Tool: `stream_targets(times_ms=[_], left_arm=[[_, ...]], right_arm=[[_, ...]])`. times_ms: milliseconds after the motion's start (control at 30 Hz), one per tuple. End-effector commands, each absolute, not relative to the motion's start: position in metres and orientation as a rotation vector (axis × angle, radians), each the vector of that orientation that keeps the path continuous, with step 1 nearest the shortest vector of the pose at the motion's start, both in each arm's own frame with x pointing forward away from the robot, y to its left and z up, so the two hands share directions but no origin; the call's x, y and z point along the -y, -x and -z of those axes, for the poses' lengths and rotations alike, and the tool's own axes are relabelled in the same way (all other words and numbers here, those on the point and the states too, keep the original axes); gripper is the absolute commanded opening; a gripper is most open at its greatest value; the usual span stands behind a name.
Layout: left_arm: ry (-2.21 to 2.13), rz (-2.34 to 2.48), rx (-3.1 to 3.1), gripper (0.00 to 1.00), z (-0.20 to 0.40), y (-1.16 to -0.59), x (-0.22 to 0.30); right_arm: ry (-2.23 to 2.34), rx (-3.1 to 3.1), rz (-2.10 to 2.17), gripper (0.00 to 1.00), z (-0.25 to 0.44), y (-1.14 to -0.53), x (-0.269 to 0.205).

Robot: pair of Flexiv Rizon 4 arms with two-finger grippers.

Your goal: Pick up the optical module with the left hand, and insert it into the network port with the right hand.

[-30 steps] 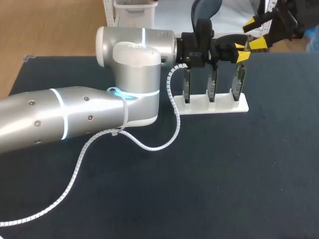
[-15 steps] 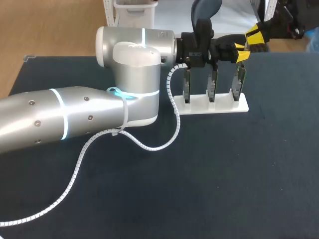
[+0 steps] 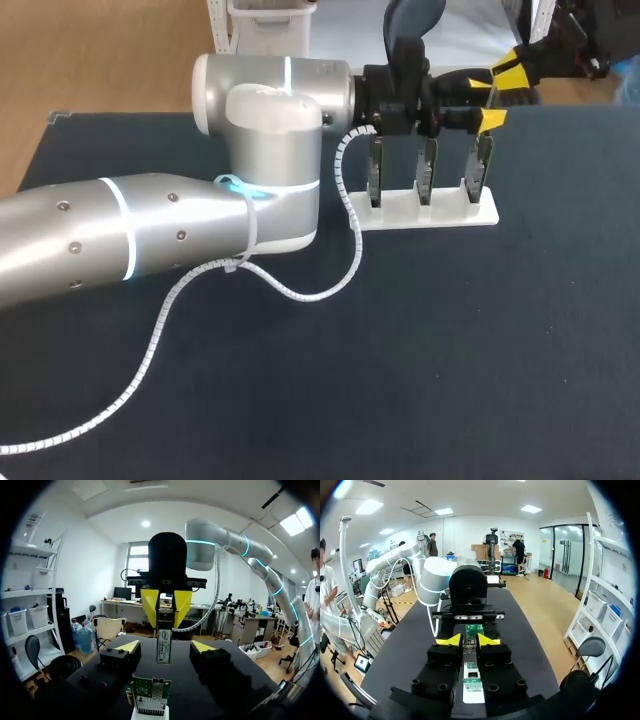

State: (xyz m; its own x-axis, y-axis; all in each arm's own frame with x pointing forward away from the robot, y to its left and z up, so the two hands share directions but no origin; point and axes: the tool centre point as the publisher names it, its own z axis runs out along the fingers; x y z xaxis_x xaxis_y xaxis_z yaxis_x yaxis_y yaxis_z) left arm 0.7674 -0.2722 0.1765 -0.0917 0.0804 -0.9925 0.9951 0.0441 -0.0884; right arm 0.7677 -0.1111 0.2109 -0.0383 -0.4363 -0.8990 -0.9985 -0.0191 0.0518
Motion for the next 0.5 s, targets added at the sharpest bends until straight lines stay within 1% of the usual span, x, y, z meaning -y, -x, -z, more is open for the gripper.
stream_targets(times_ms=[33, 500], left_arm=[[-1.268, 1.160, -1.383, 1.00, -0.184, -0.769, 0.266], [-1.379, 1.067, -1.596, 1.00, -0.181, -0.765, 0.237]], right_arm=[[1.530, -1.555, -1.014, 0.00, -0.210, -0.765, 0.112], [1.539, -1.562, -1.011, 0.00, -0.209, -0.766, 0.118]])
